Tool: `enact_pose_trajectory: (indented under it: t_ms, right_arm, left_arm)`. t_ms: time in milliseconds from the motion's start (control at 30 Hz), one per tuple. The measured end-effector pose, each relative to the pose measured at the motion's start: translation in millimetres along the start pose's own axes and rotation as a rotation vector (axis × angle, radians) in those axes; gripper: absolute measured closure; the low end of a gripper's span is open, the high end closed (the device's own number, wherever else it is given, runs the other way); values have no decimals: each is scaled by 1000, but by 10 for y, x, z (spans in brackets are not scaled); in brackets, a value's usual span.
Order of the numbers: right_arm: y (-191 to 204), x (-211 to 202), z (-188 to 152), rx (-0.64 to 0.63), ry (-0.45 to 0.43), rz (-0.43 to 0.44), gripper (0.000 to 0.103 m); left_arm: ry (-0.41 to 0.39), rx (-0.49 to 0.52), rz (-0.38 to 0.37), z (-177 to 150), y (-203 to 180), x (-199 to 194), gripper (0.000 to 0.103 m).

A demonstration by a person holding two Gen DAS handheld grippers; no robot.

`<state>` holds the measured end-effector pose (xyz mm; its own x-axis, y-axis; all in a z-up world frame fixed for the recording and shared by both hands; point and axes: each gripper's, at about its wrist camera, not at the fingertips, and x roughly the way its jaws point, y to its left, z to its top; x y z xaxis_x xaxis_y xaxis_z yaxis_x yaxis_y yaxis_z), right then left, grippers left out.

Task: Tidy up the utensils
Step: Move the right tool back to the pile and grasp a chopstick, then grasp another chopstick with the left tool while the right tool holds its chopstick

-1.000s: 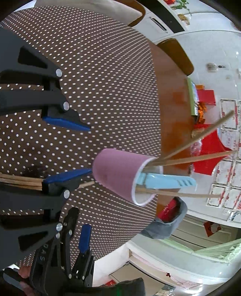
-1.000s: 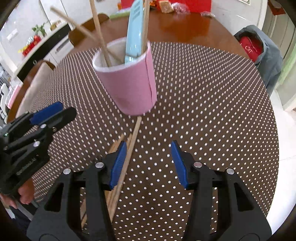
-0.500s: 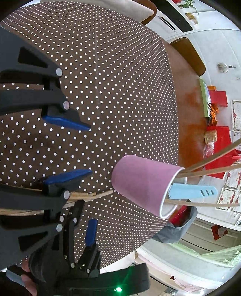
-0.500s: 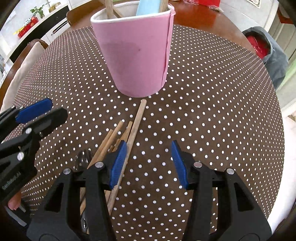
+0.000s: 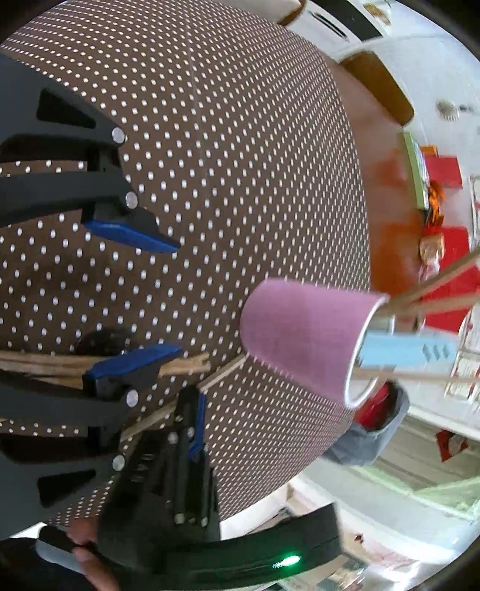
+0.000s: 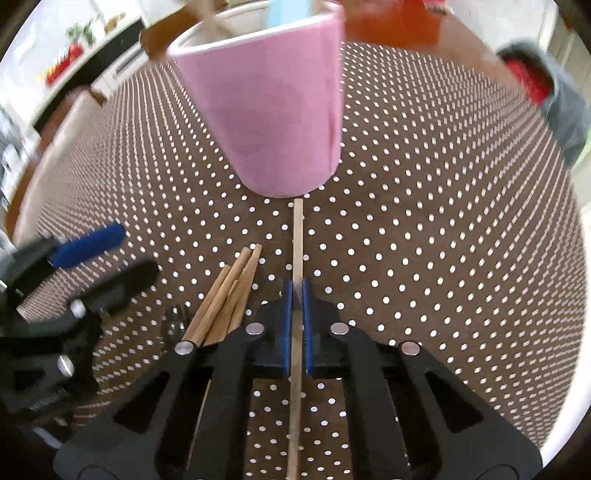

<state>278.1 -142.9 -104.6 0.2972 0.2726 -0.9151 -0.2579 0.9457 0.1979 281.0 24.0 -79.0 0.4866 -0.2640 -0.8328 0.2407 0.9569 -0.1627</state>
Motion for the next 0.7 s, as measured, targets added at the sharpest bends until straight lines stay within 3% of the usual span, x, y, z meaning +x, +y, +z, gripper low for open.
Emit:
enact_pose_trajectory:
  t_ms: [133,300,500,700]
  right_arm:
    - [-210,-39,22,61,4,98,97]
    - [-350,-108,-18,75,-9,143,97]
    - [-741,-240,-26,92,-4,201,97]
    - [-843,-237,17,90,-4,211,97]
  left_arm:
    - [57,46,-86,16,-79,117,51]
    - [104,7,-118,96,-28,287,52]
    - [124,-10,-123,201,-56,410,52]
    - [136,7,-63,321,-174,534,52]
